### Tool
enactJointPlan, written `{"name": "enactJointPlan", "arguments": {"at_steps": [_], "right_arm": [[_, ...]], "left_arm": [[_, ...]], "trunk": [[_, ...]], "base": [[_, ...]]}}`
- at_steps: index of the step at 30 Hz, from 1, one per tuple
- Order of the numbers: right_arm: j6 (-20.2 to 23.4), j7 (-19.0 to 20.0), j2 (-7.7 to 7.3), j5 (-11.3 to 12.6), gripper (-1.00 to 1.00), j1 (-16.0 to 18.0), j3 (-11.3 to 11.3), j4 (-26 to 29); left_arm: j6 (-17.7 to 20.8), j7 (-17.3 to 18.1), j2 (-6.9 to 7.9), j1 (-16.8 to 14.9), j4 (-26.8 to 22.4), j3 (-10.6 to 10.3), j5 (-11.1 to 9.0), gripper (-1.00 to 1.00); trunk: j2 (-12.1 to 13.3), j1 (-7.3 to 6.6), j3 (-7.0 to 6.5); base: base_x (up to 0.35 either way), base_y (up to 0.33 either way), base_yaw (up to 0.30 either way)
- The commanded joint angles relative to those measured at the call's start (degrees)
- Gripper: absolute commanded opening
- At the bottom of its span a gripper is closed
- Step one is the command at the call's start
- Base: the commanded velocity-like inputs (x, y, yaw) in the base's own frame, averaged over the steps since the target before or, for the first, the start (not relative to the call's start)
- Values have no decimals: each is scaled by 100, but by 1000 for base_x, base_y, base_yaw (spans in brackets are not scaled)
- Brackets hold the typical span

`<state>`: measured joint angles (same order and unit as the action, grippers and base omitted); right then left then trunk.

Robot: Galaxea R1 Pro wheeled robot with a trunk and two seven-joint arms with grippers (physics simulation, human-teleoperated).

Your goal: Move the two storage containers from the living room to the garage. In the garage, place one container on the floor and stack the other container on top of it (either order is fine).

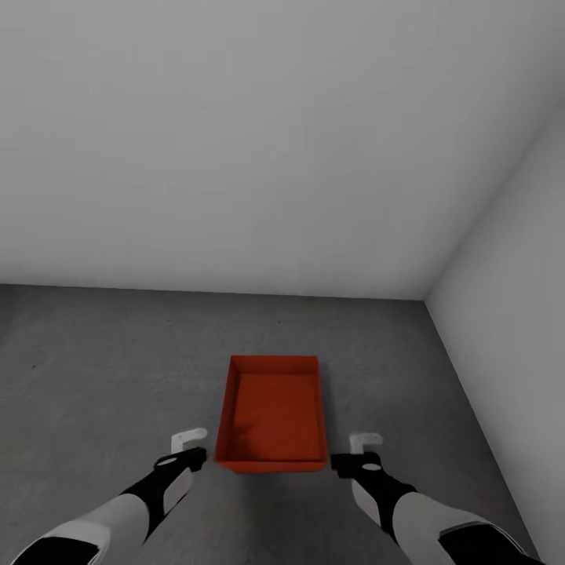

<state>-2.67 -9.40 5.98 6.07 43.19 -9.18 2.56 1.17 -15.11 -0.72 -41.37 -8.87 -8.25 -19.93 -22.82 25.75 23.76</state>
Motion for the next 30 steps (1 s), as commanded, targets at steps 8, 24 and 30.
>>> {"name": "enactJointPlan", "arguments": {"at_steps": [8, 24, 30], "right_arm": [[-18, -32, -7, 61, 100, 5, -49, -358], [86, -50, -443, 61, 100, -1228, -49, -444], [49, -60, -538, 74, 100, -1961, -49, -447]], "left_arm": [[-22, -21, 124, -3, 483, -54, -206, 100], [35, 6, 78, 68, 884, -54, -239, 100], [30, 41, 66, 125, 886, -54, -234, 100]], "trunk": [[-9, 3, 8], [-9, 3, 8], [-9, 3, 8]], "base": [[0, 0, 0], [0, 0, 0], [0, 0, 0]]}}
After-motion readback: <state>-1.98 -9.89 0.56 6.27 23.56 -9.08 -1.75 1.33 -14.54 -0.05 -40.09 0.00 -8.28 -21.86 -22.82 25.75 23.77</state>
